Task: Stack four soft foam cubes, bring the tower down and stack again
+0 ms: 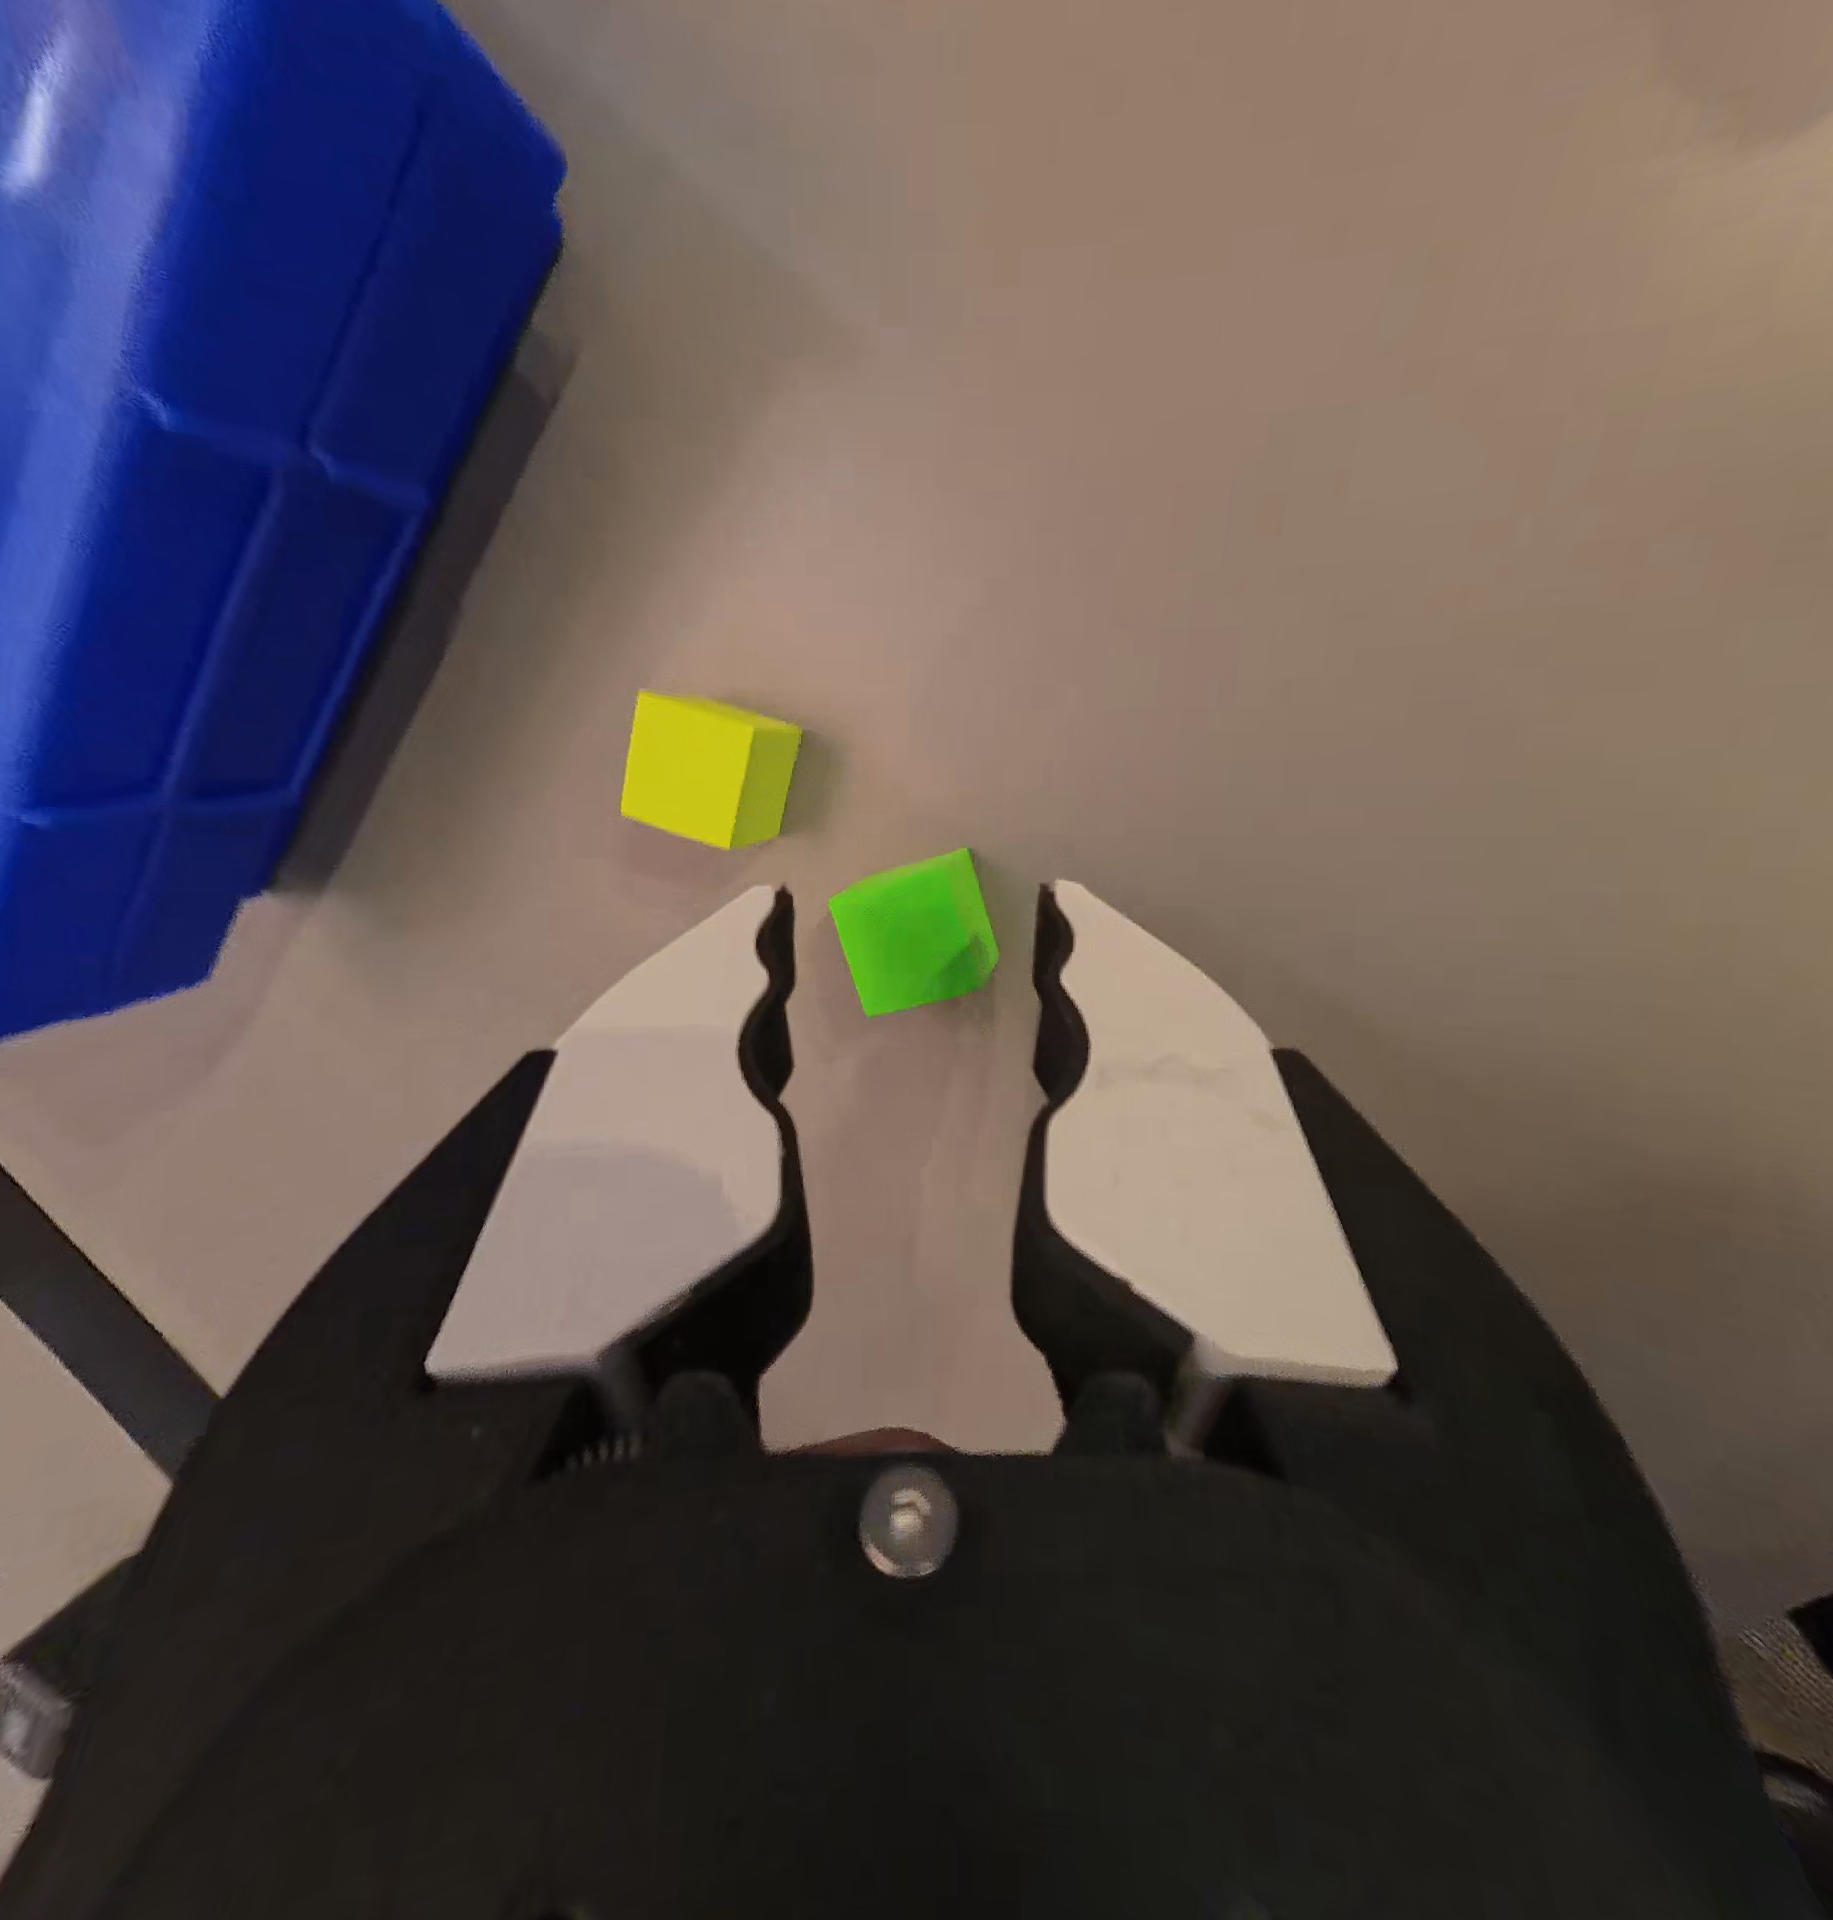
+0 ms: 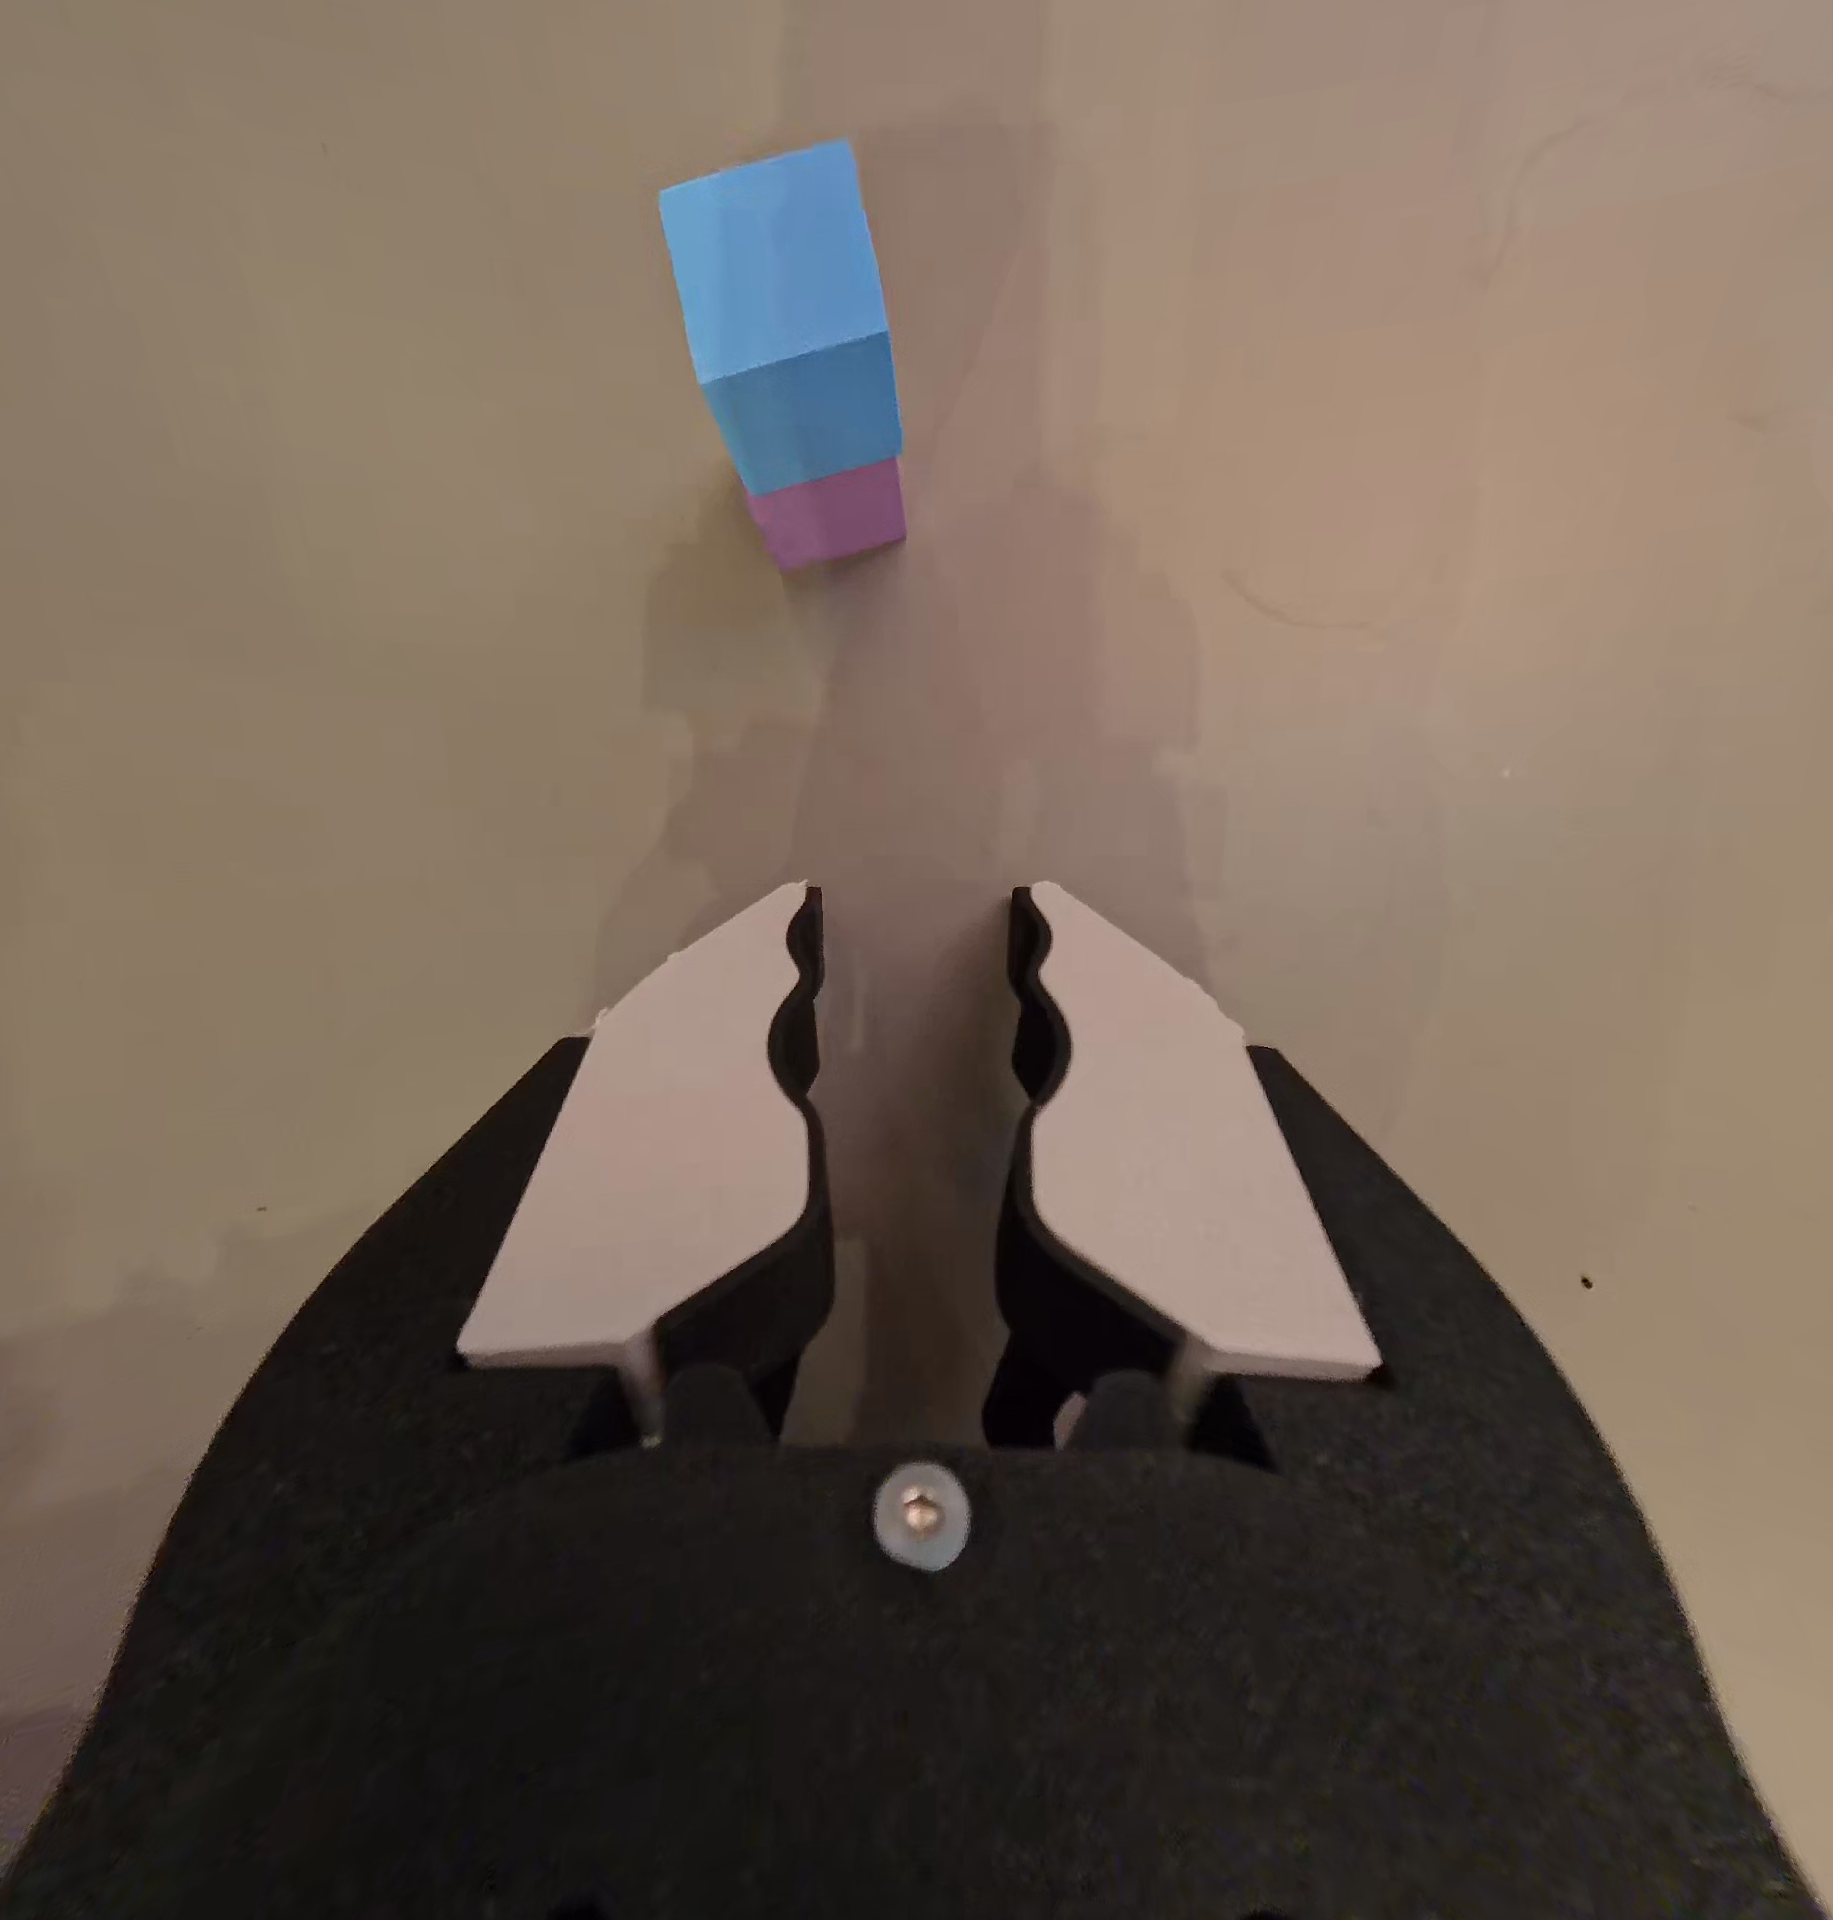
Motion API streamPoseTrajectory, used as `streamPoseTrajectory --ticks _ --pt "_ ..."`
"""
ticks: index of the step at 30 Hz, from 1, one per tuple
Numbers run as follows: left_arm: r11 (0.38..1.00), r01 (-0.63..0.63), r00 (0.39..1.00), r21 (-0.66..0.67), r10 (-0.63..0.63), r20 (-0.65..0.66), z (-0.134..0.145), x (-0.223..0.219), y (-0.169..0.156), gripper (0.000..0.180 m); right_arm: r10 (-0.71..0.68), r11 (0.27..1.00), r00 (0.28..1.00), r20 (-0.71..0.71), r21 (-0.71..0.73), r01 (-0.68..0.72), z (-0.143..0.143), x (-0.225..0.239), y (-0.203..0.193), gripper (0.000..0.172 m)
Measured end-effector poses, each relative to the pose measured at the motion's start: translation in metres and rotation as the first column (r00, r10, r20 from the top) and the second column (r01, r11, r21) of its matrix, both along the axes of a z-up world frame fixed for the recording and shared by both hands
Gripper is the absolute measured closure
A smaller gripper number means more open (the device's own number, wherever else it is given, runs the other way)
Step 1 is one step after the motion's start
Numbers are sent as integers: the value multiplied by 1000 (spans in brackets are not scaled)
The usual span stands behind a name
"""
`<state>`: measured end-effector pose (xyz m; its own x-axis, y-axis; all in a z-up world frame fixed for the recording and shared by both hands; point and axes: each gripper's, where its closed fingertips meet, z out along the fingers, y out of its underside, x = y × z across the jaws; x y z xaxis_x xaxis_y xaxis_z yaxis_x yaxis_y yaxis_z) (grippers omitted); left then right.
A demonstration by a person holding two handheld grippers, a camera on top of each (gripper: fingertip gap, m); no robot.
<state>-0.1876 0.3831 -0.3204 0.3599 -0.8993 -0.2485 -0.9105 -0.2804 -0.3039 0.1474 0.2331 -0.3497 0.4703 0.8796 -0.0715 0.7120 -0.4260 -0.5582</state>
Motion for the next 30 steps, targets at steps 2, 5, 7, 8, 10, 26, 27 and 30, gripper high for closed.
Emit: streamPoseTrajectory --ticks 2,5,7,8,10,26,27,30 --pt "1000 -23 1000 -4 23 -18 -7 -5 1 141 0 1000 1000 -1 -2 0 0 0 0 138" --pt "999 -51 998 -19 51 -24 -15 -8 1 144 3 1000 1000 -7 -1 -3 0 -1 0 139" --pt "998 -57 998 -9 56 -29 -18 -9 4 153 4 1000 1000 -8 0 -4 0 -1 0 138" --pt "998 -63 998 -10 63 -21 -17 -8 5 153 4 1000 1000 -9 1 -4 0 -1 0 138" --pt "997 -71 997 -8 71 -7 -16 -6 6 153 4 1000 1000 -12 1 -4 0 -1 0 138" --pt "900 431 879 65 -435 197 58 208 -89 154 12 1000 996 -86 5 -12 1 -2 1 139" --pt "885 462 865 62 -465 190 57 220 -96 154 13 1000 996 -93 6 -13 1 -2 1 139" --pt "843 535 830 55 -537 152 53 243 -110 154 9 1000 991 -135 -4 -9 2 -3 1 138"
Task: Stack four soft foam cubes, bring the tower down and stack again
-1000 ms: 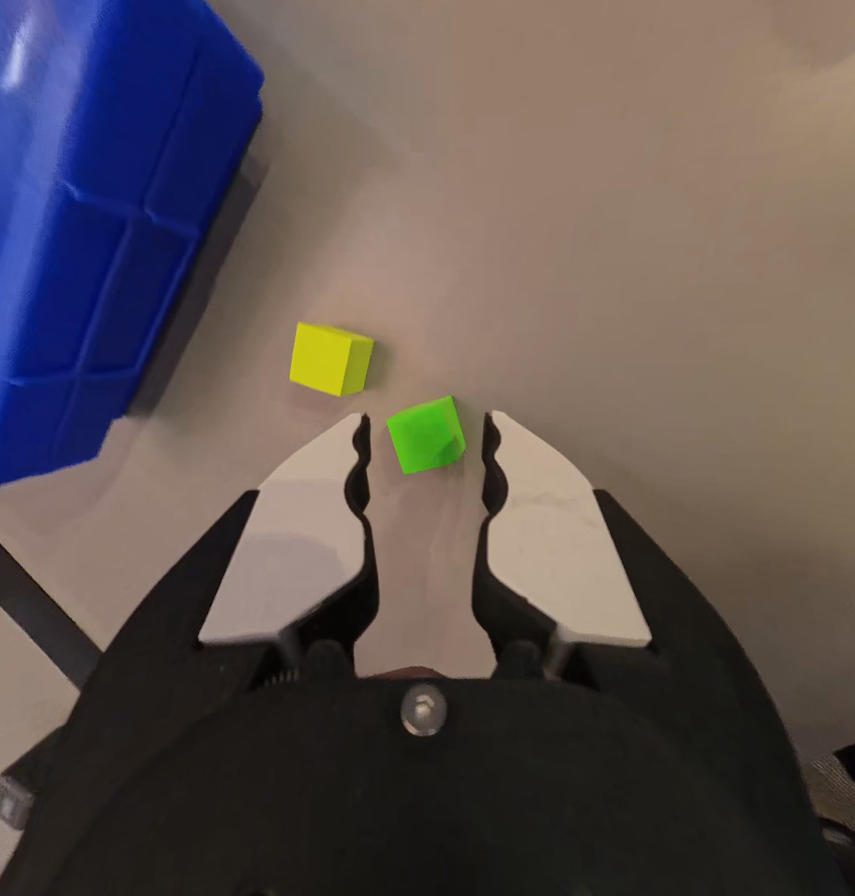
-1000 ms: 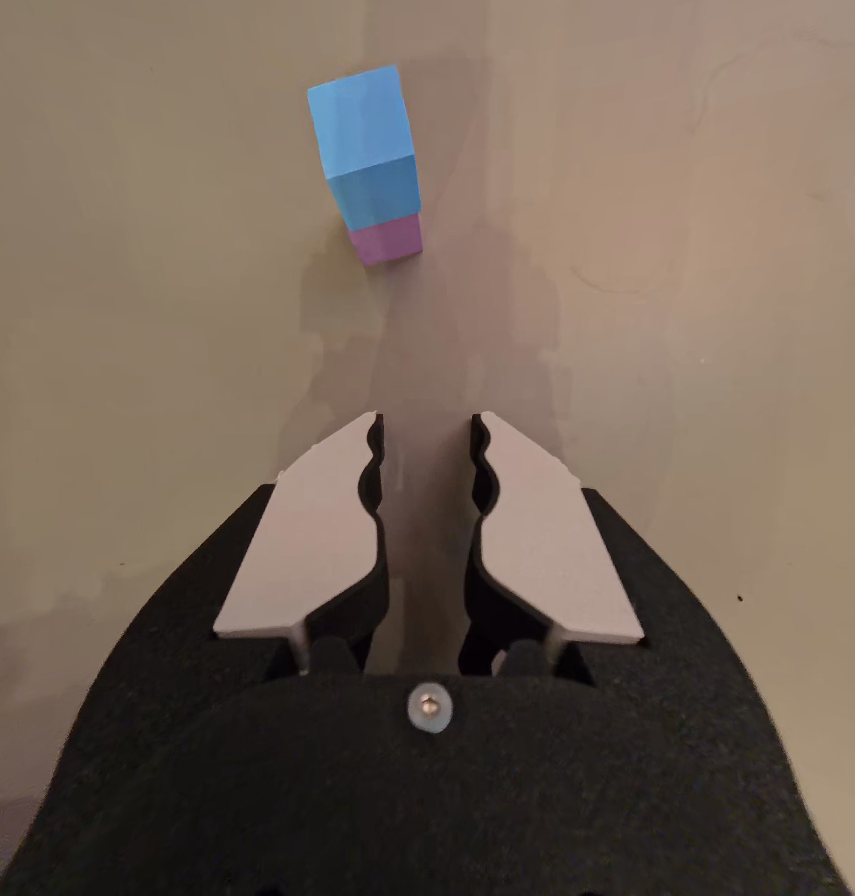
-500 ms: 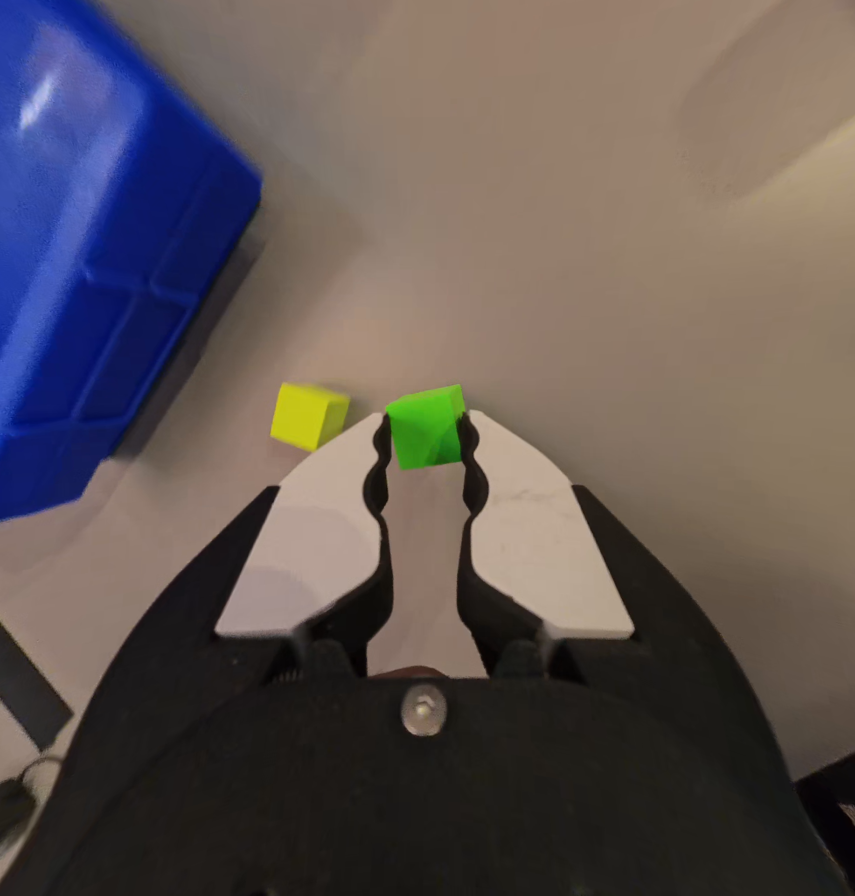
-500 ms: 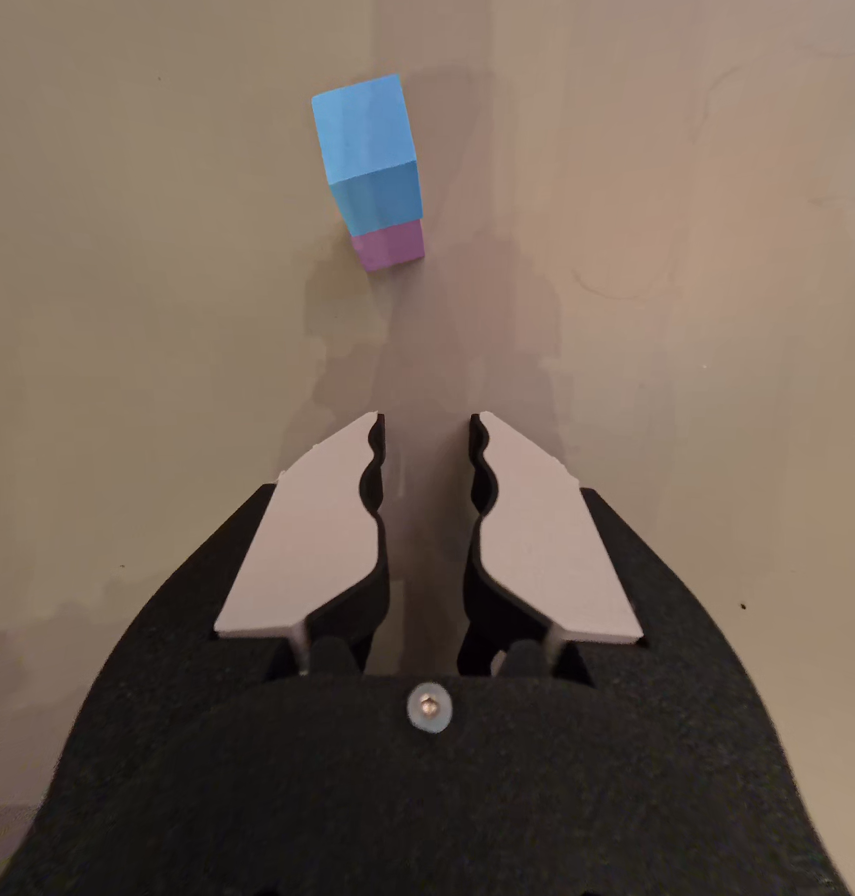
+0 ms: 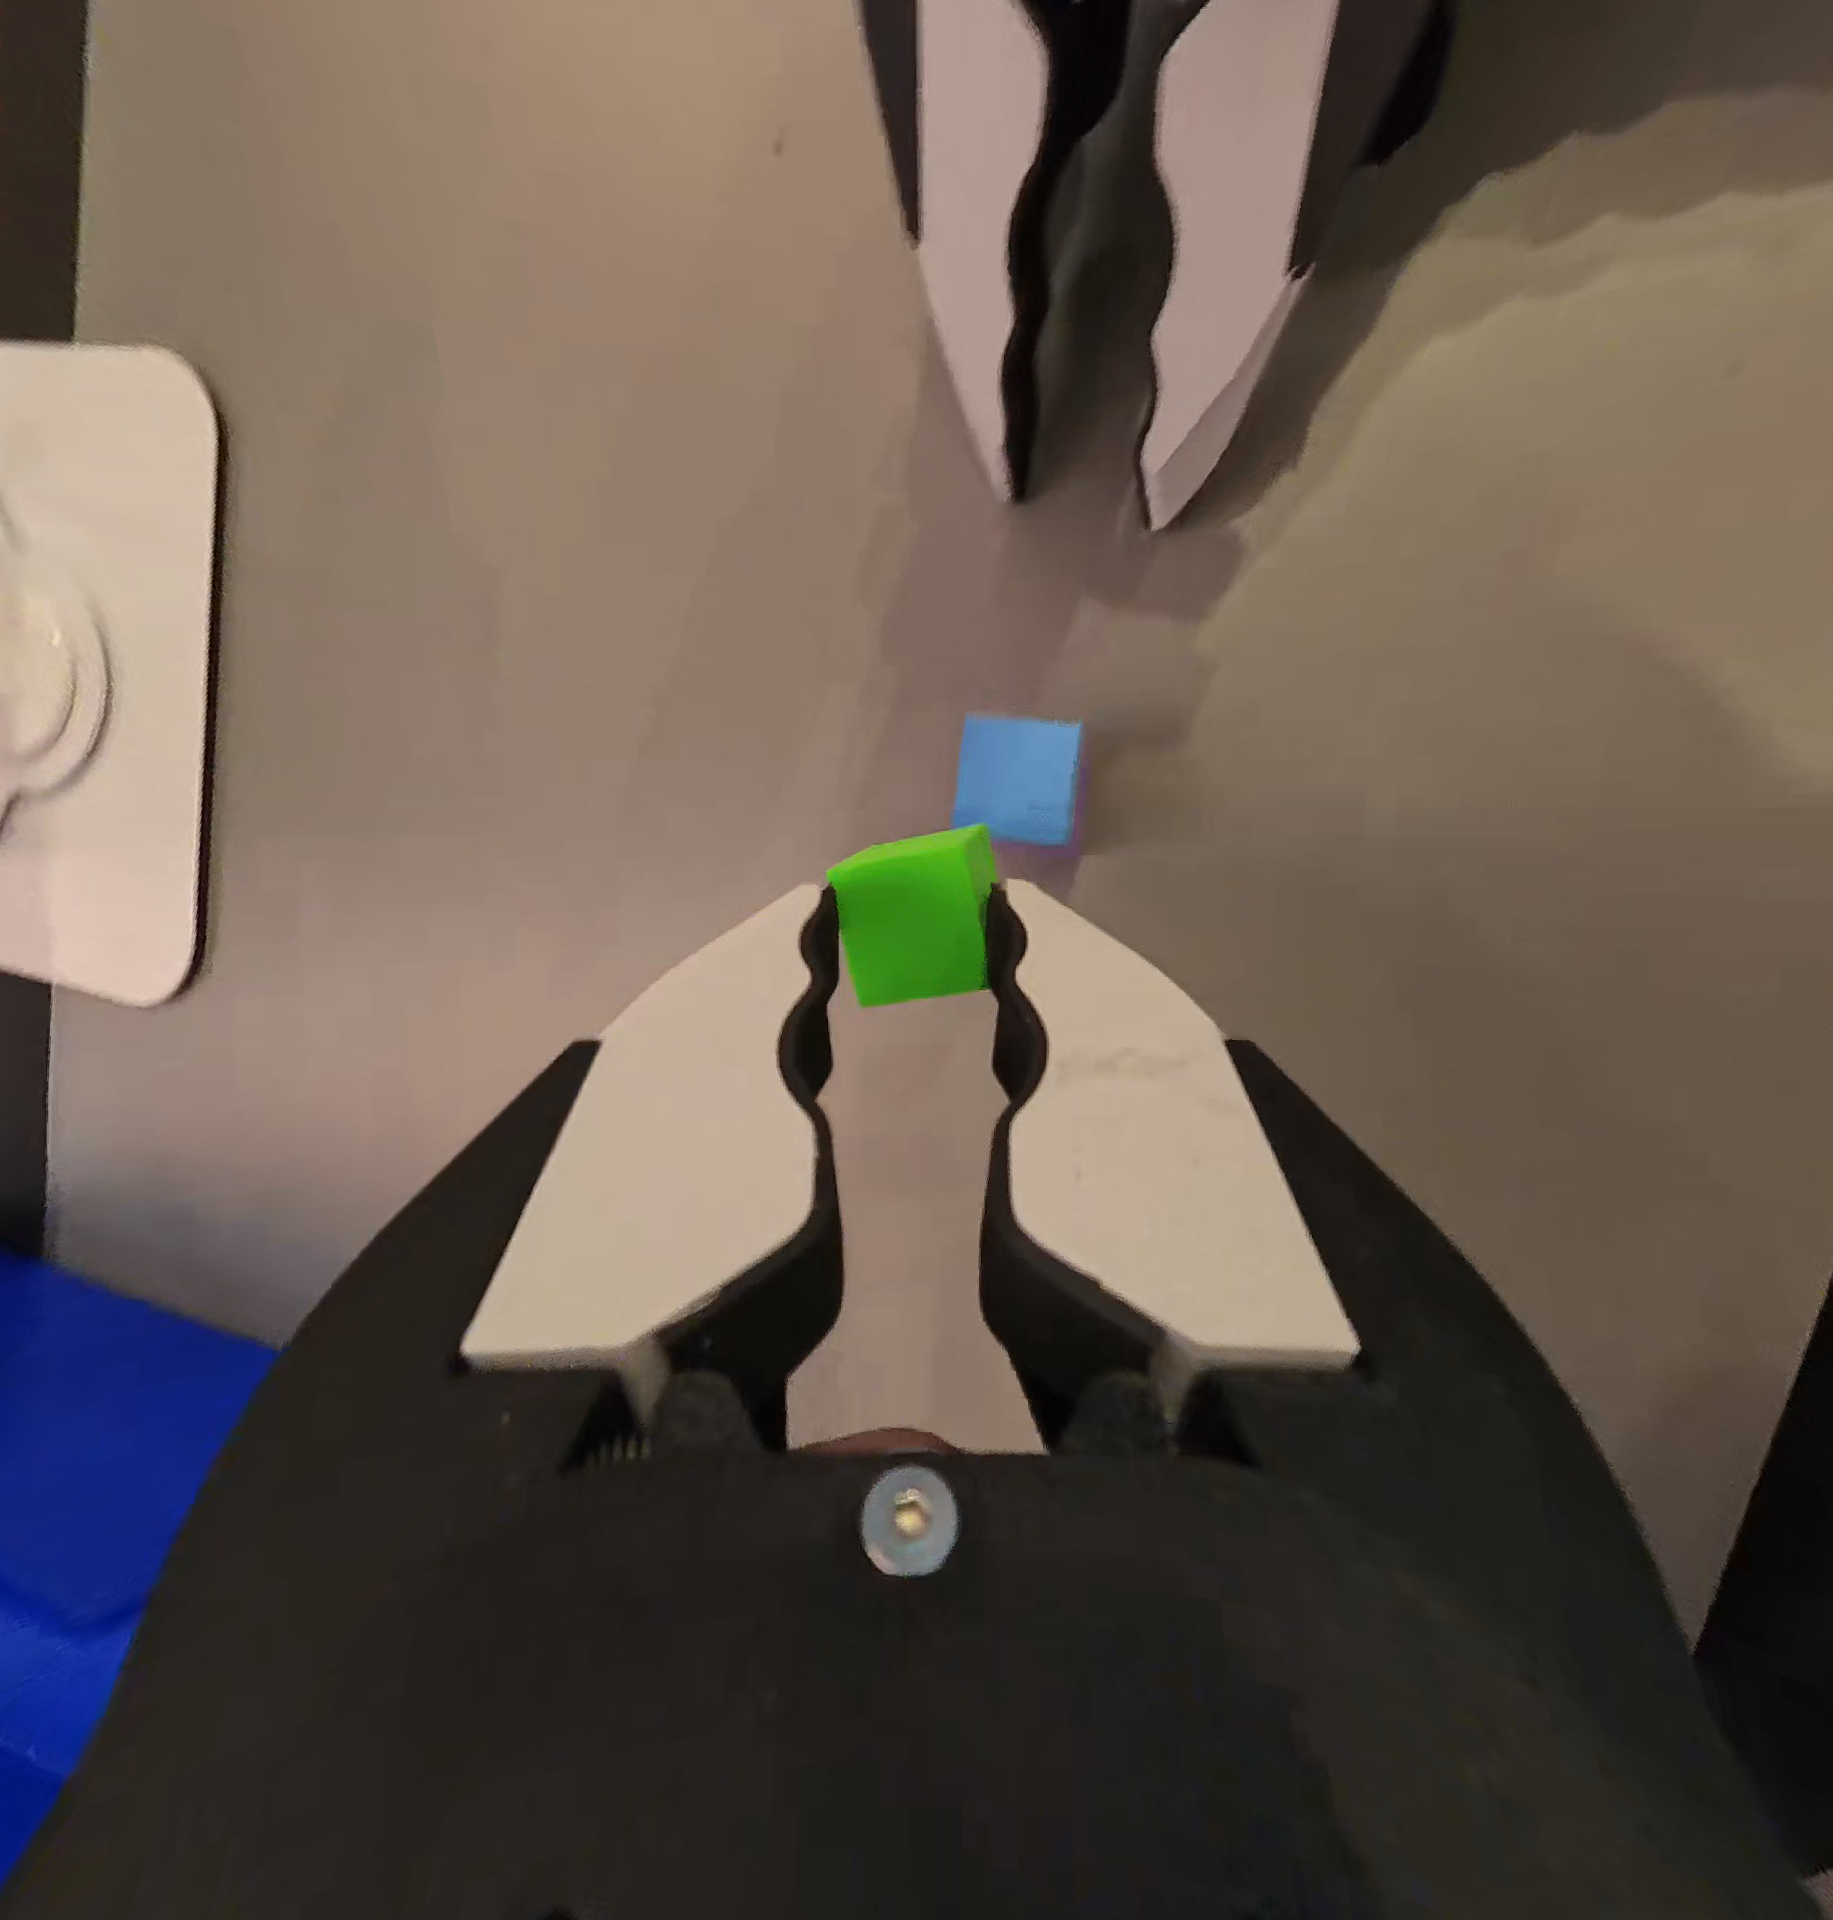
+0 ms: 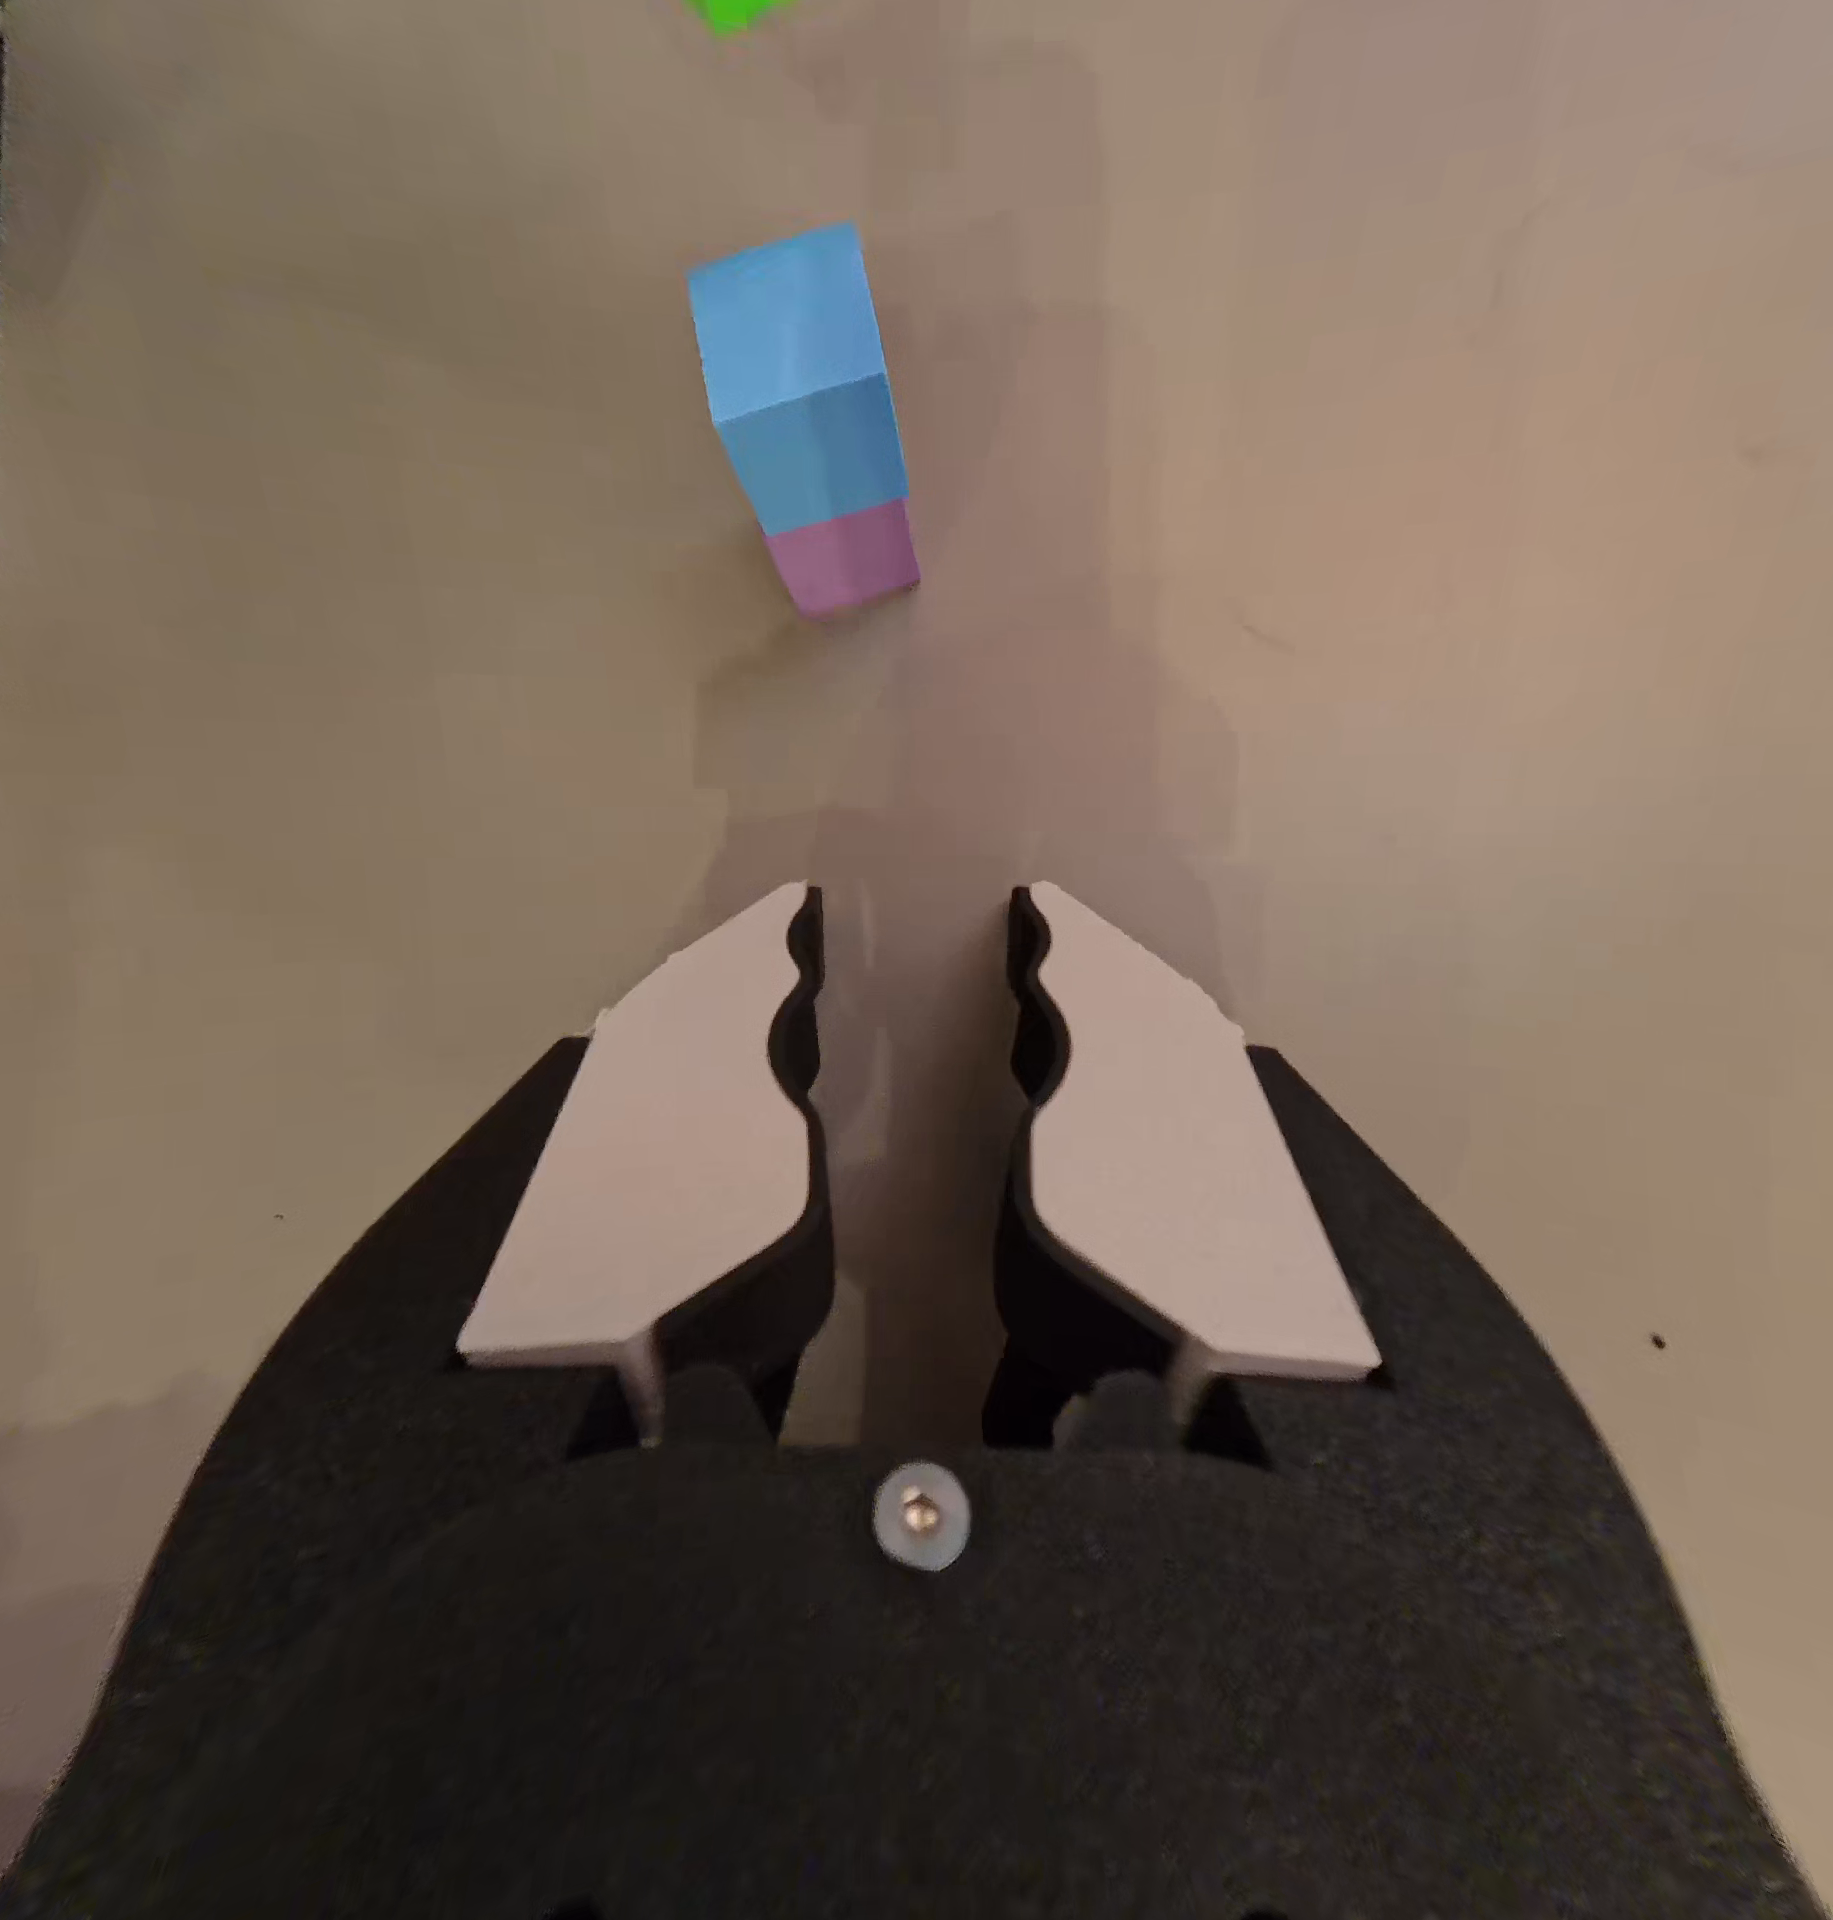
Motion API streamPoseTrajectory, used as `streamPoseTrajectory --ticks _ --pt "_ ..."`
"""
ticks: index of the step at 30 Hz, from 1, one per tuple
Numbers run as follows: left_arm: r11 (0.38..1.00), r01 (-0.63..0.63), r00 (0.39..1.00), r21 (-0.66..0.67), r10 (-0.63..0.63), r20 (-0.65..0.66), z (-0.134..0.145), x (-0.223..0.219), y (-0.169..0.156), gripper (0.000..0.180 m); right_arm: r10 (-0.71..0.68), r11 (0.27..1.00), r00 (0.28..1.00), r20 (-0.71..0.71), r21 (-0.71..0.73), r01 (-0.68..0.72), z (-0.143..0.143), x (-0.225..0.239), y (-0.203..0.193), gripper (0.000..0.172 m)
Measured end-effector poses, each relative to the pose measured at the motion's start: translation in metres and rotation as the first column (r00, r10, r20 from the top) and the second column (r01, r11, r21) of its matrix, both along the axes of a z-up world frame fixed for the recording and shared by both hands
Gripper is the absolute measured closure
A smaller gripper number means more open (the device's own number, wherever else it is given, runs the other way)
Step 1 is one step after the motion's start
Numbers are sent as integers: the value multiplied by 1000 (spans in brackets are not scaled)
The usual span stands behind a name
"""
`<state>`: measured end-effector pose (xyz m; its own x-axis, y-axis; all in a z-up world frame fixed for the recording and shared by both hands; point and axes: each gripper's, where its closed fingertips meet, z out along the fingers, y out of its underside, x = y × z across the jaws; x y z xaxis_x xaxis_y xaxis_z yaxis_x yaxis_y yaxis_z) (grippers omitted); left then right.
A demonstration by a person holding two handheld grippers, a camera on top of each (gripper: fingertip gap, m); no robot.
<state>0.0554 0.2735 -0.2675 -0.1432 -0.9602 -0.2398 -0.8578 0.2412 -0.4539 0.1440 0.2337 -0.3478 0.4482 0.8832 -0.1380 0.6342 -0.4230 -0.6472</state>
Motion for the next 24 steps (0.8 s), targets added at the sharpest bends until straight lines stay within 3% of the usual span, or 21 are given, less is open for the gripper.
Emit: streamPoseTrajectory --ticks 13,24 --pt "985 170 981 16 -167 -103 -11 20 -16 154 28 999 999 -36 20 -27 0 -2 1 138" --pt "972 236 962 9 -233 -143 -16 22 -15 154 26 999 998 -57 20 -25 1 -2 1 139"
